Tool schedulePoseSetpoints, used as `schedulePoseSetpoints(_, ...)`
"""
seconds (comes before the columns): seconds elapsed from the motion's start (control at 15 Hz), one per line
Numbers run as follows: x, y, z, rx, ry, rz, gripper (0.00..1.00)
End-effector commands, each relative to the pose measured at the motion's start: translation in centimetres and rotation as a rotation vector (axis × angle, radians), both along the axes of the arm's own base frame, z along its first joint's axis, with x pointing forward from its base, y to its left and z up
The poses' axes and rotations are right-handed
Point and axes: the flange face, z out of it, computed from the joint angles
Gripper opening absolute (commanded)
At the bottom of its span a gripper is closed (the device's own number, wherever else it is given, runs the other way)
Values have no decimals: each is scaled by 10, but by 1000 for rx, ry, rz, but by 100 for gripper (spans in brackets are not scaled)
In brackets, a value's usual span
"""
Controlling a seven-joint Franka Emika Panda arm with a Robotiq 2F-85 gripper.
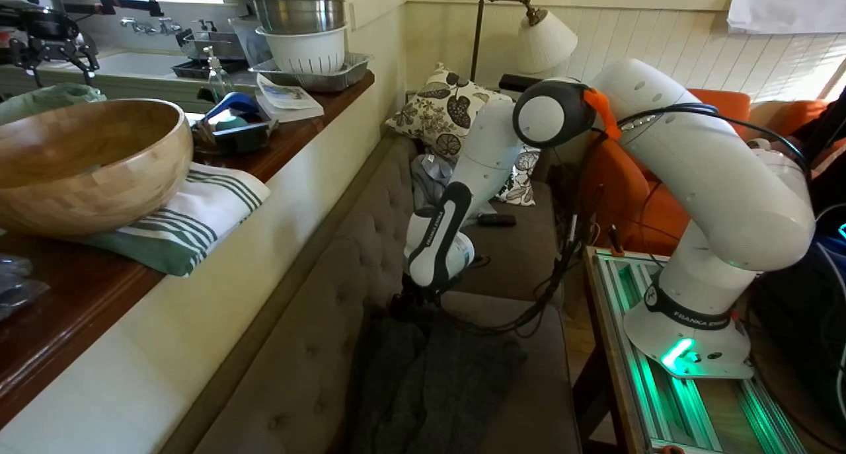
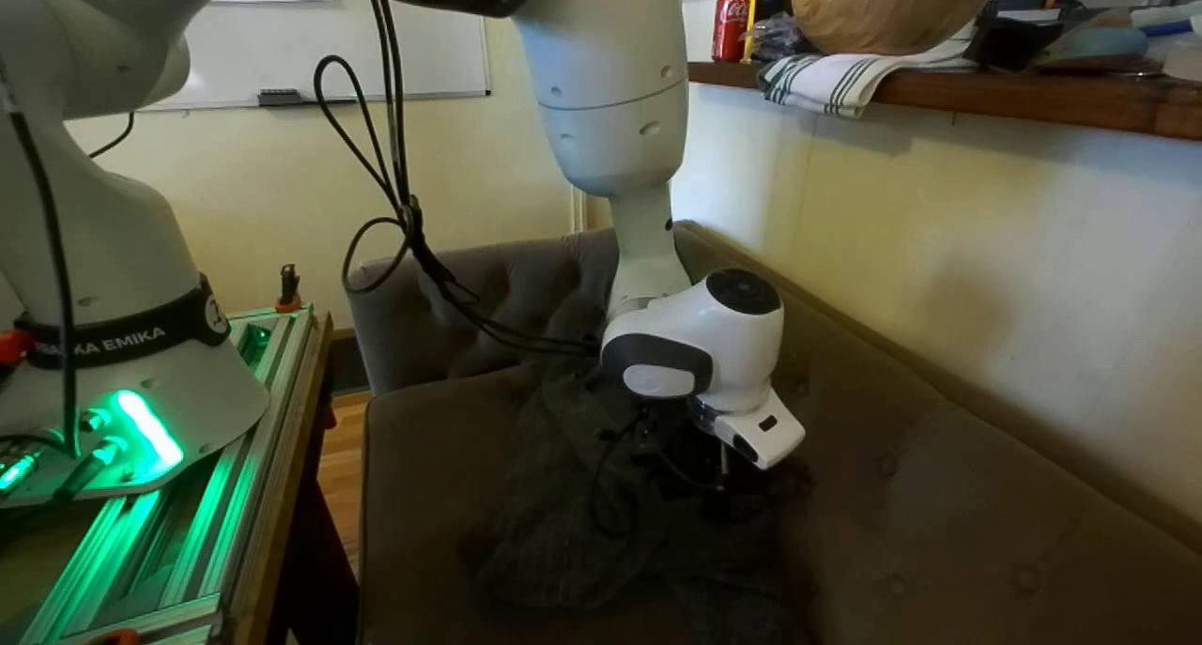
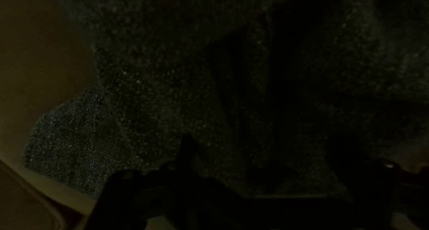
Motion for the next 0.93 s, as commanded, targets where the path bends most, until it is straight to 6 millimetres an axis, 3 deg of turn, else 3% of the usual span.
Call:
schedulePoseSetpoints(0.0, -8, -9, -20, 27, 50, -33, 100)
schedulePoseSetpoints(0.33, -26, -27, -37, 11, 117, -68, 100)
schedulePoseSetpoints(0.47, -20, -21, -40, 15, 135, -41, 74)
schedulePoseSetpoints(0.87, 12, -4, -34, 22, 117, 18, 31)
